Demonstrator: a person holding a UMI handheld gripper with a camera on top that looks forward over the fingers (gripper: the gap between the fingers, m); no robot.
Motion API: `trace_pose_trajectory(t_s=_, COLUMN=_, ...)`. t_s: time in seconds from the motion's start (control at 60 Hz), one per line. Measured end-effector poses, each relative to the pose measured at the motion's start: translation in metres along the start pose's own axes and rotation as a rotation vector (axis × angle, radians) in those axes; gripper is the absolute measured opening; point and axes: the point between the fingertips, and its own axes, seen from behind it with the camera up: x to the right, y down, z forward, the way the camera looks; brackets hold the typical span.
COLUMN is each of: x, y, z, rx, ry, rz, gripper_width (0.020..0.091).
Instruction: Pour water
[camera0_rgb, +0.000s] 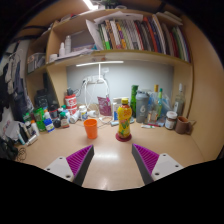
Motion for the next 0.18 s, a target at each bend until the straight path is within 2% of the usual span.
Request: trace_pose_trajectory(t_s=0.183, x=-0.021, y=-0.006, z=-0.097, rx=0.036, ry=0.040, rz=0.063, gripper_width=0.0846)
